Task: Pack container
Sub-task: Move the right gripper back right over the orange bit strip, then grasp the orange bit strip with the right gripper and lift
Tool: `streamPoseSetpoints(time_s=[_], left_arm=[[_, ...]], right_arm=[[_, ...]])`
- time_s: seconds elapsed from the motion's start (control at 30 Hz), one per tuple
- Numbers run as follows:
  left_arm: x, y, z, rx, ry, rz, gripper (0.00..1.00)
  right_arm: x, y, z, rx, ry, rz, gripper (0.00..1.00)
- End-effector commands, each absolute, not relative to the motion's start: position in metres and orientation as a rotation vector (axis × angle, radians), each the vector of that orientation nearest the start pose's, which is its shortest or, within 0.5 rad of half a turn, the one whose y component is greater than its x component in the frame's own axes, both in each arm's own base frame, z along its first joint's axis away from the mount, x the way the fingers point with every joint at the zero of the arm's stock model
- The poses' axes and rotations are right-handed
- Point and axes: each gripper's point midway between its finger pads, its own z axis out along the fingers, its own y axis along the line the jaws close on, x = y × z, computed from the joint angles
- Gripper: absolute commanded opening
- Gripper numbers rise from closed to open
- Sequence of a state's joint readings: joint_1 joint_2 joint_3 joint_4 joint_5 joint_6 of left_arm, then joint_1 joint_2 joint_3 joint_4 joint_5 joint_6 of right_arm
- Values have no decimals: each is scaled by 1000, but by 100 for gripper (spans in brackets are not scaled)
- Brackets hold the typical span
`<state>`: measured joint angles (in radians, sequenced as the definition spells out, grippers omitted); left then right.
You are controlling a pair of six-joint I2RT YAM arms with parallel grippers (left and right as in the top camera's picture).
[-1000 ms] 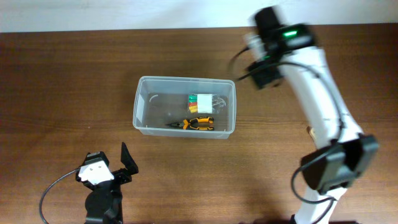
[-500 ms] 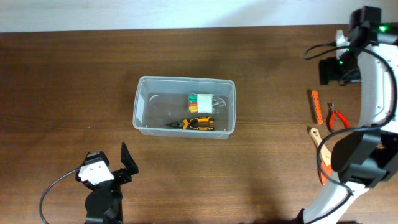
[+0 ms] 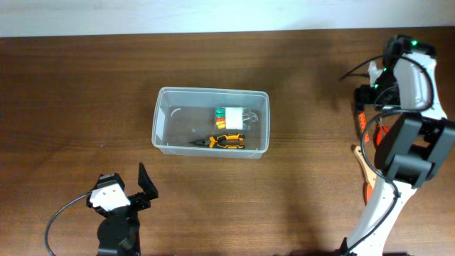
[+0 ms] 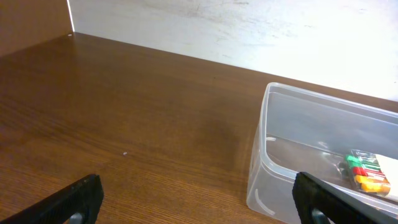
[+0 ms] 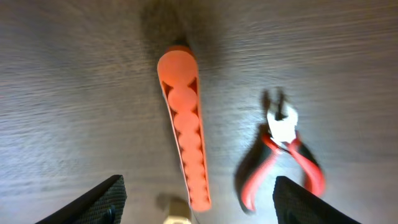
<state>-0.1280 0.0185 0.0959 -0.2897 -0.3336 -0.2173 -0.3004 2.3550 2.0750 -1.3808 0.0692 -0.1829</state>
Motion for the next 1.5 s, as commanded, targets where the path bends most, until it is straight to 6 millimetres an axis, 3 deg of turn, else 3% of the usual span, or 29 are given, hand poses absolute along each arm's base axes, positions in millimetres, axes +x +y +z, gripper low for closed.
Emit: streamPoseSetpoints(time_s=[0.0, 0.27, 0.47, 0.63, 0.87, 1.07, 1.27, 1.47], left_arm=[[232, 27, 147, -309, 1743, 54, 99], [232, 27, 147, -309, 1743, 54, 99], [232, 27, 147, -309, 1743, 54, 99], [232, 27, 147, -309, 1743, 54, 99], [232, 27, 147, -309, 1743, 54, 99], [232, 27, 147, -309, 1743, 54, 99], [232, 27, 147, -309, 1743, 54, 99], [232, 27, 147, -309, 1743, 54, 99]], right_arm=[[408, -136, 22, 202, 3297, -30, 75], [407, -136, 13, 202, 3314, -23, 67], [409, -137, 12, 201, 3305, -27, 52], [407, -136, 8, 201, 3311, -25, 48], [395, -133, -12, 201, 3344, -12, 45], [391, -131, -17, 202, 3355, -7, 21], [403, -129, 2, 182, 3326, -14, 16], [444, -100, 47, 77, 3186, 18, 13]])
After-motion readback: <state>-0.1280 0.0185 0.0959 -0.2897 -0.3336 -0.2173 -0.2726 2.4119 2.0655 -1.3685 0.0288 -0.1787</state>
